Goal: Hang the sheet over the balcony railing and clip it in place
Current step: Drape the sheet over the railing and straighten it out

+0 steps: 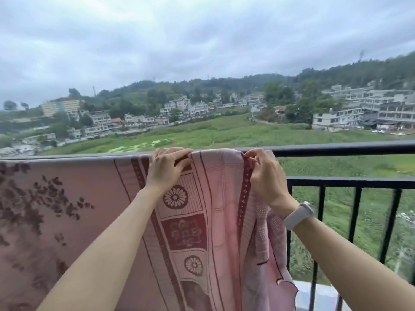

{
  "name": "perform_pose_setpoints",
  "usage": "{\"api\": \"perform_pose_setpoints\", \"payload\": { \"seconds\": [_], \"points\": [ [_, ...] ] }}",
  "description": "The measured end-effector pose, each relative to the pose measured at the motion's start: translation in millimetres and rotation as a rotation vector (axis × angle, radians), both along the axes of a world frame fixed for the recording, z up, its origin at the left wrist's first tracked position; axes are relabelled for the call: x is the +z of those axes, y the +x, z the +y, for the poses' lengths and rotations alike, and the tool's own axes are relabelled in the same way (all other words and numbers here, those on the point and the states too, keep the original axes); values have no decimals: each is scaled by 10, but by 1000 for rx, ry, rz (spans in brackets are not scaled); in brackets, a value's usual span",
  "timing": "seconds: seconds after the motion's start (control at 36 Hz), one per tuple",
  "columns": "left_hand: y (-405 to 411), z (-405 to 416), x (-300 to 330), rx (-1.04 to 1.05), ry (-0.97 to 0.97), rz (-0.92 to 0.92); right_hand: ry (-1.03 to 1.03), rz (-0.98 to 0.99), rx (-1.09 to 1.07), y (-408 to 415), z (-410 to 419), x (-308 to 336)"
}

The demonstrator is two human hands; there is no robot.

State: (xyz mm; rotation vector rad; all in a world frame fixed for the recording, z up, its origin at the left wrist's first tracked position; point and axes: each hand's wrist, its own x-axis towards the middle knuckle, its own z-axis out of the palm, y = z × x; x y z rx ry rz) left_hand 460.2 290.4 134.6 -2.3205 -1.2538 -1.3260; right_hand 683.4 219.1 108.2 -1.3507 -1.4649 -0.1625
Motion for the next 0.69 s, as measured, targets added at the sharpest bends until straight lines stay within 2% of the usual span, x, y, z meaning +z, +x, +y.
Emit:
{"api": "perform_pose_setpoints", "payload": {
  "seconds": [0.19,0.33,0.47,0.69],
  "points": [
    [-422,306,-89,-81,104,20,89,-81,-170,-214,126,204],
    [-751,516,-154,-89,174,78,187,-275,-261,-703,267,181],
    [-932,651,-208,-97,264,116,199,-401,-234,-1329,557,-32],
    [-1499,937,-268,-53,354,140,215,-456,-201,-1944,876,-94]
  ]
}}
